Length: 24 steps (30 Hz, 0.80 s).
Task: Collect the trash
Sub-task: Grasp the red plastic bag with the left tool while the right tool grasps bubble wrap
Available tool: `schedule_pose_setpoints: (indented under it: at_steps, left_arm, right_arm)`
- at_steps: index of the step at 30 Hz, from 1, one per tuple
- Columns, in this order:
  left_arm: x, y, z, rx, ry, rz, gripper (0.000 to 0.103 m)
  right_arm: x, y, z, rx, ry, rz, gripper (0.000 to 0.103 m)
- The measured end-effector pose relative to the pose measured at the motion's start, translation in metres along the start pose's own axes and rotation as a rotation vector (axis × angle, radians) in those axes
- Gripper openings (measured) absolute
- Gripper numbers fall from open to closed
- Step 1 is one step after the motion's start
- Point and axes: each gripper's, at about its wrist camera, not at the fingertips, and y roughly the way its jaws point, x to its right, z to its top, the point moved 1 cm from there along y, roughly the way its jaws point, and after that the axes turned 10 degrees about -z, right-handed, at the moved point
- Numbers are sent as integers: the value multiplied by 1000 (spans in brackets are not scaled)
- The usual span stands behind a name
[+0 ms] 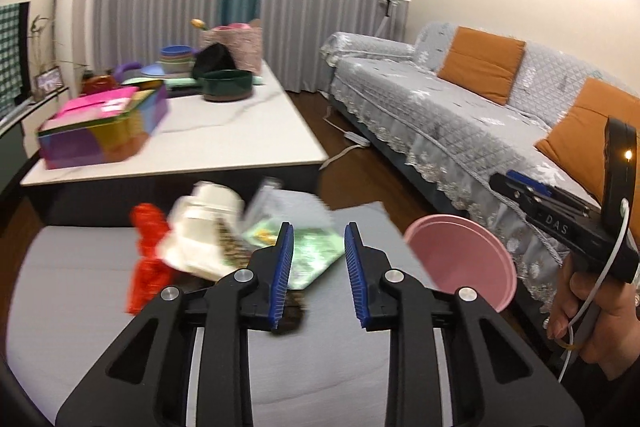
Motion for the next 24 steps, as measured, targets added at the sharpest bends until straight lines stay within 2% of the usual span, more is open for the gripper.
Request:
schedule_pose_setpoints:
  at_steps: [4, 10, 18, 24]
  left_arm:
    - [-40, -17, -4, 37, -29, 71, 27]
    - [-90, -9, -26, 32, -112, 168, 27]
    - [-140, 16, -42, -2, -190, 225, 27]
    - [-153, 34, -49, -32, -204, 243, 27]
  right_arm:
    - [-22, 10, -2, -8, -31, 33, 37]
    - [-58, 32, -7, -23, -91, 73, 37]
    - [-104, 70, -13, -35, -153, 121, 37]
    - [-132, 93, -16, -27, -214, 146, 38]
